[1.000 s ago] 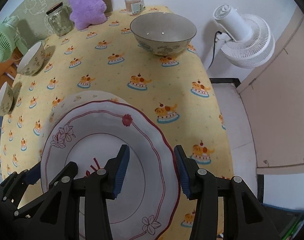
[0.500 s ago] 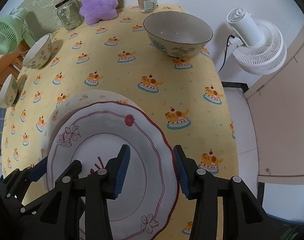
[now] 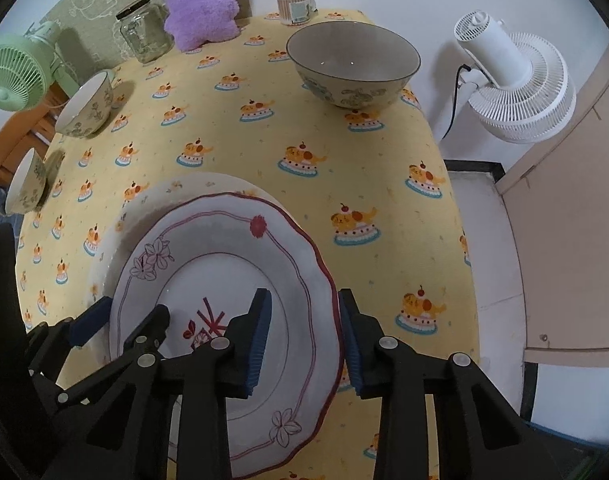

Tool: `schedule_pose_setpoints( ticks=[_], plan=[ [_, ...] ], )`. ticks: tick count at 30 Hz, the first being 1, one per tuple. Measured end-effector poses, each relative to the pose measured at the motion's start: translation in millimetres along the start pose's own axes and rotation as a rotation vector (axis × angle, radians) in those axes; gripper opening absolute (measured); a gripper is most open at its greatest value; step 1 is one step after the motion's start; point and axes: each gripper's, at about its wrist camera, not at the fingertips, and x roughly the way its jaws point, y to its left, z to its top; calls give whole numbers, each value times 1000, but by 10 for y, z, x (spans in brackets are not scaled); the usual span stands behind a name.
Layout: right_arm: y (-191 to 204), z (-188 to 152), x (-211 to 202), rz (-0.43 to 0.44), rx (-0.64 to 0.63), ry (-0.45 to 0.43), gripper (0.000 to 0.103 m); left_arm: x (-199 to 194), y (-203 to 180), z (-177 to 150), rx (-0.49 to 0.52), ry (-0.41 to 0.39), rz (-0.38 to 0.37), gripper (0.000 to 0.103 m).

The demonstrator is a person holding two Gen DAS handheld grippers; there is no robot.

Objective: Organize plates and bowls
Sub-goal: 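Carry the red-rimmed plate over the white flowered plate stack with the left tool, then lower the red-rimmed plate onto the stack and open the left tool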

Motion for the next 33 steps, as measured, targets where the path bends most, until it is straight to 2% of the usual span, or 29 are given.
schedule_pose_setpoints(
  ticks=[4, 7, 19, 26, 33],
  plan=[
    [19, 27, 23, -16, -5, 2, 35, -19, 104, 22, -44, 29, -66, 54],
    [39, 44, 44, -26, -9, 6, 35, -31, 120, 26, -50, 33, -75, 54],
    [141, 84, 26, -47, -22, -4, 35, -11, -105, -21, 109, 4, 64, 55],
    [172, 84, 109, -23, -7, 29, 35, -77, 30, 0, 57, -6, -6, 57],
    [222, 104, 168, -26, -1, 27, 36, -77, 338, 35, -53, 11, -84, 58]
  ],
)
